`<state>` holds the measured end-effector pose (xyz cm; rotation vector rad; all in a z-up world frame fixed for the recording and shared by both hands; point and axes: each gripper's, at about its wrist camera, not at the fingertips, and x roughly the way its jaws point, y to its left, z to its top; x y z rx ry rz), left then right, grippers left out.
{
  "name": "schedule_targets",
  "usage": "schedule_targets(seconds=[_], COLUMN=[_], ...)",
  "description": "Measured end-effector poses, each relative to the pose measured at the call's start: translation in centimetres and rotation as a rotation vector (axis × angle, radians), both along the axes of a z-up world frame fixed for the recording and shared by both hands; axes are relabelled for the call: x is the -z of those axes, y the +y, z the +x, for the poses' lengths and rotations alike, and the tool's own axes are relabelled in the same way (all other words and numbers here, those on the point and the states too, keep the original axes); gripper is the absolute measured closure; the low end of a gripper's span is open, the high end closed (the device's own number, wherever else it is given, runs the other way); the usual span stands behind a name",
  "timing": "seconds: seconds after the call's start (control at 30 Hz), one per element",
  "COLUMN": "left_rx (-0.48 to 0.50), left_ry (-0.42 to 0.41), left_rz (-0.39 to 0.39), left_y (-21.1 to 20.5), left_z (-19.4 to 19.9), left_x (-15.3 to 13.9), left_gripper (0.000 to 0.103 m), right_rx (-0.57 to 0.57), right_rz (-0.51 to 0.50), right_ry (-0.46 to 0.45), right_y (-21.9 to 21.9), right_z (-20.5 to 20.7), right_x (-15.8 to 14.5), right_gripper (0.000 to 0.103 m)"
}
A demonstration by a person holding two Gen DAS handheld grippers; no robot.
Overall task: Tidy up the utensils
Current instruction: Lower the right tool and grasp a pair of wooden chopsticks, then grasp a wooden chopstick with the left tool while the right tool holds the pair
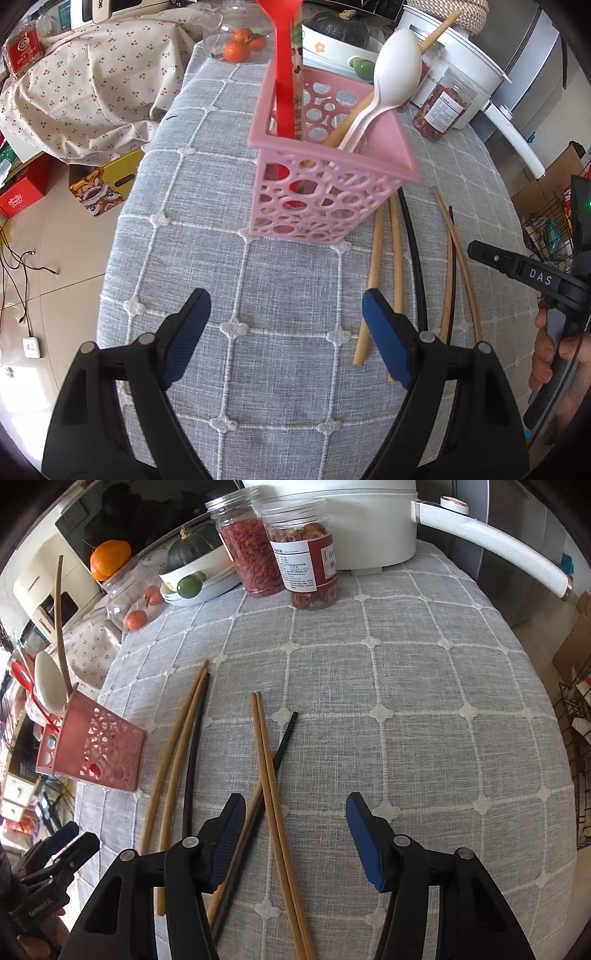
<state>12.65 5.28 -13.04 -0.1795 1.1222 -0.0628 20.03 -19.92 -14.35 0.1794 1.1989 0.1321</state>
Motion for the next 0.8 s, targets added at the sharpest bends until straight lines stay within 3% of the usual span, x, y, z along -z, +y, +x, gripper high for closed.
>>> schedule_targets(seconds=[0.27,0.47,0.8], left_rx=[0.016,0.018,0.091], left_ry=[-0.004,-0.007,-0.060], left_rz=[0.004,0.006,0.024], left_y=[-0.2,-0.2,-3.3], left_z=[0.0,-0.2,-0.5], left_x=[-0.1,-0.2,-1.7], left_gripper=[0.019,0.019,0.019], right_rx=[-0.026,-0.049,-0.029], right_rz=[-0.051,-0.101,-0.066], right_ry=[0.015,0.015,0.023], right_y=[1.1,1.3,-1.2], right_z=[0.9,0.9,-0.4], right_x=[1.4,1.6,0.0], right_gripper=[0.069,0.092,0.094])
